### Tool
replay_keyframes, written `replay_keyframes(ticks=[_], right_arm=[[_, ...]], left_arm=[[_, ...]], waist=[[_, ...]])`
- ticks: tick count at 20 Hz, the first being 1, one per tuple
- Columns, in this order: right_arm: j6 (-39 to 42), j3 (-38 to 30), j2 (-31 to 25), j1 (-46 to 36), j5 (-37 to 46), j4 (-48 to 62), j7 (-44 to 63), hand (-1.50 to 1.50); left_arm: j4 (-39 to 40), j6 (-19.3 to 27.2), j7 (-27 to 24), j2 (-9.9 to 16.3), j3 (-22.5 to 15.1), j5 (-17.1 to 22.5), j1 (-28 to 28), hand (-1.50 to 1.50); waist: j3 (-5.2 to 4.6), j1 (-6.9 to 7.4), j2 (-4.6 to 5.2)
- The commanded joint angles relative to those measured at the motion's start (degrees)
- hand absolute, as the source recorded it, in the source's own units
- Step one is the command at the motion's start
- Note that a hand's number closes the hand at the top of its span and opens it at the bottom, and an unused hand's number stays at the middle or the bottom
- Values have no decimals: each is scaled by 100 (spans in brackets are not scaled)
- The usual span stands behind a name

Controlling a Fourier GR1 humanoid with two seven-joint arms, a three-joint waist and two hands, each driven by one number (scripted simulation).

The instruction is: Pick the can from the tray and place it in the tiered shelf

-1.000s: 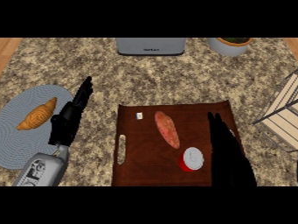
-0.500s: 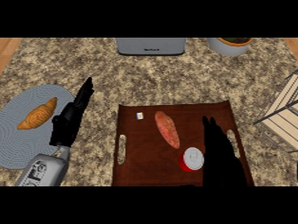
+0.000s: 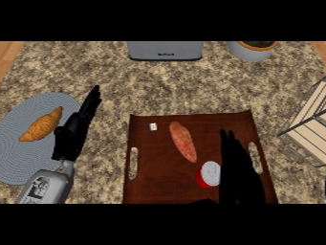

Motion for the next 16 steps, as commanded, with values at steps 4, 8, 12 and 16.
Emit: replay_keyframes(ticks=[4, 8, 12, 16], right_arm=[[-288, 42, 62, -78, 78, 522, 750, -150], [29, -201, 63, -304, -134, 384, 970, -150], [-476, 66, 63, -38, -64, 728, 766, -150], [-420, -516, 63, 174, -196, 1009, -98, -150]], left_arm=[[366, -96, -418, -55, 223, -73, -61, 0], [292, -36, -280, -214, 51, -230, 11, 0], [183, -74, -213, -261, 72, -290, 27, 0], [-471, -79, 629, -231, 101, -304, -165, 0]], waist=[[-1, -16, 11], [-1, -3, 9], [1, -8, 3], [4, -14, -2]])
